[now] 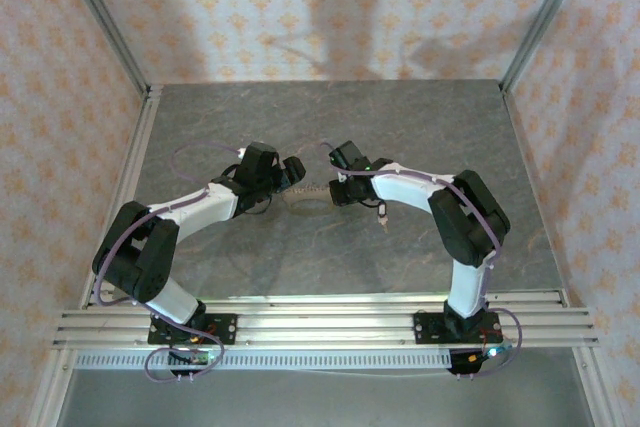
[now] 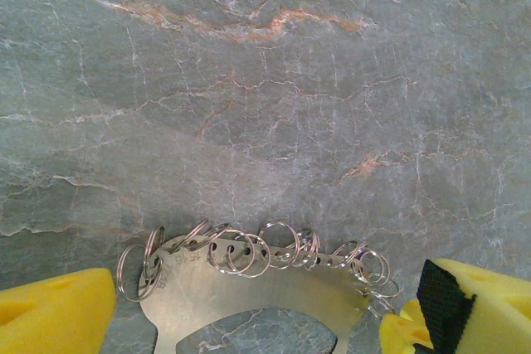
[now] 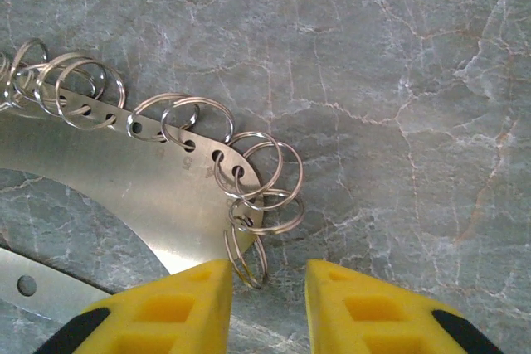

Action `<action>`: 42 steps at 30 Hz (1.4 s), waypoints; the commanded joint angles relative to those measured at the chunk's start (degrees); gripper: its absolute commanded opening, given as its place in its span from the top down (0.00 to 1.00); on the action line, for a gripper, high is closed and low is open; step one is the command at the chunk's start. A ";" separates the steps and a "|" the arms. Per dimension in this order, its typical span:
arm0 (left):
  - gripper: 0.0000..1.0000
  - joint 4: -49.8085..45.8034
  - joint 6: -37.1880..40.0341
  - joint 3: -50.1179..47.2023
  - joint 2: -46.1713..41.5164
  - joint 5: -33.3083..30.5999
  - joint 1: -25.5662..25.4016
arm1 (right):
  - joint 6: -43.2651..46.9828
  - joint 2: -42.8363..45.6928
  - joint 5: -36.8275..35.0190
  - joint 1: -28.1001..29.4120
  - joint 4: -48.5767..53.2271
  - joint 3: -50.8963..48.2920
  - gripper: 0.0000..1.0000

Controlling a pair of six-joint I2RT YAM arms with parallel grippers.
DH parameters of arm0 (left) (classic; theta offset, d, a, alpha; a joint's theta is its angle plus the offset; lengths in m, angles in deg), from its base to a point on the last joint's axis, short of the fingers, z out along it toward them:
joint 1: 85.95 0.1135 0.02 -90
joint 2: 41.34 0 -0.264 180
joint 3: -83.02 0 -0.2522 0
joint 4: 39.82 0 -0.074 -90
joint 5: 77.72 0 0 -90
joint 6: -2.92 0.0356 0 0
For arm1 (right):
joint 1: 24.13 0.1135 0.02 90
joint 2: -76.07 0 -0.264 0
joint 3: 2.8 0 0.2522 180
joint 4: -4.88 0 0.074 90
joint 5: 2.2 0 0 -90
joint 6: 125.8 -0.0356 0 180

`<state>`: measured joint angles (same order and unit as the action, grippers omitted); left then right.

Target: Put the keys on the keyring

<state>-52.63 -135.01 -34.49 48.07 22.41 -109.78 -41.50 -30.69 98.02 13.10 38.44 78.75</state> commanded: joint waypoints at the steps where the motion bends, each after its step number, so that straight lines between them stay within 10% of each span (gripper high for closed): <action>1: 0.04 0.72 1.43 1.52 0.82 0.28 0.54 | 0.07 2.02 -1.50 0.24 0.95 1.90 0.70; 32: 0.04 0.86 1.60 1.99 2.17 0.42 0.63 | 0.13 -0.78 1.38 0.23 -0.45 1.13 0.75; 42: 0.04 0.90 1.70 2.31 2.70 0.59 0.64 | 0.02 2.11 1.17 0.26 -2.22 -1.65 0.62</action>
<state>-52.55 -134.57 -33.97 49.97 22.60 -109.78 -41.52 -30.69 99.60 13.10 37.37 78.75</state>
